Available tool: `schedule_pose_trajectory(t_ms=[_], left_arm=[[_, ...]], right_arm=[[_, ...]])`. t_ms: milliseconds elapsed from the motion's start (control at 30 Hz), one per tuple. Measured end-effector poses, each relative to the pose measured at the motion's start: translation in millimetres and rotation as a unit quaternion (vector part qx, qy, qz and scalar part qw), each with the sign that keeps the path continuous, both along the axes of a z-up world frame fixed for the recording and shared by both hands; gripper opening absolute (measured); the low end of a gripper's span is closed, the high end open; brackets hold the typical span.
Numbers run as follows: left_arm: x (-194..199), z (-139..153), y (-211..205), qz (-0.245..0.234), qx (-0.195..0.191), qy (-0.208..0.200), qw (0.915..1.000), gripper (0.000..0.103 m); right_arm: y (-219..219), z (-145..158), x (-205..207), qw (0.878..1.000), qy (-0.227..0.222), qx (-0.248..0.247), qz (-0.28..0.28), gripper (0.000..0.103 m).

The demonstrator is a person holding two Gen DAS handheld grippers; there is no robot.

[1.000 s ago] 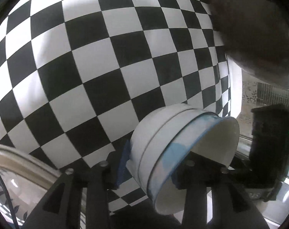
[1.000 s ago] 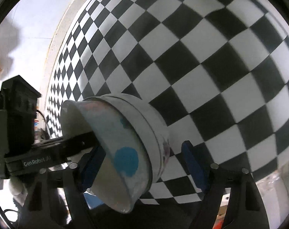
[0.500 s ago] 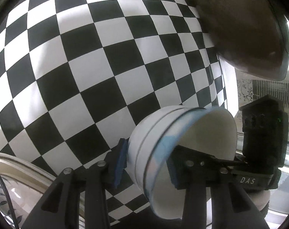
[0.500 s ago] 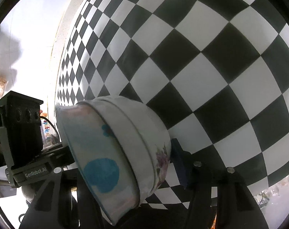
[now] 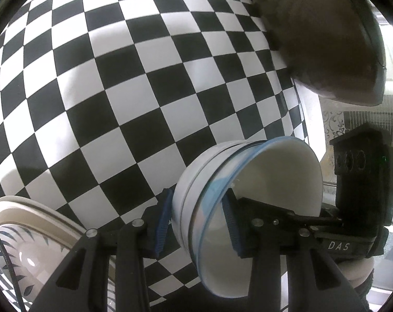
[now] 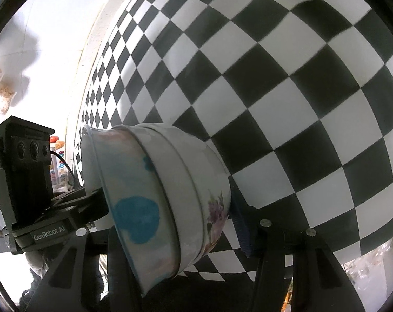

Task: Organize plates and bowls
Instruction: 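Lift the bowl stack with the right gripper and carry it over the plate stack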

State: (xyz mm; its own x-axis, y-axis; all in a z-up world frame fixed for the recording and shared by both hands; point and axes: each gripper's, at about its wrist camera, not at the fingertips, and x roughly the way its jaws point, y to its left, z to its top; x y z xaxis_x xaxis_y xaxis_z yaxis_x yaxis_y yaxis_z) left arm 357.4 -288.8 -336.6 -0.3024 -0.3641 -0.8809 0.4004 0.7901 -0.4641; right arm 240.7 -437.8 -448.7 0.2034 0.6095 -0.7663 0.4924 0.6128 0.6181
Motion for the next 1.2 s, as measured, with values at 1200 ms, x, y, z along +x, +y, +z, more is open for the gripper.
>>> schedule_pose_trajectory(t_ms=[1200], left_arm=[[-3,59,167,0.143,0.013,-0.049,0.9884,0.035]], right_arm=[[213,94,120,0.984,-0.054,0.005,0.167,0.052]])
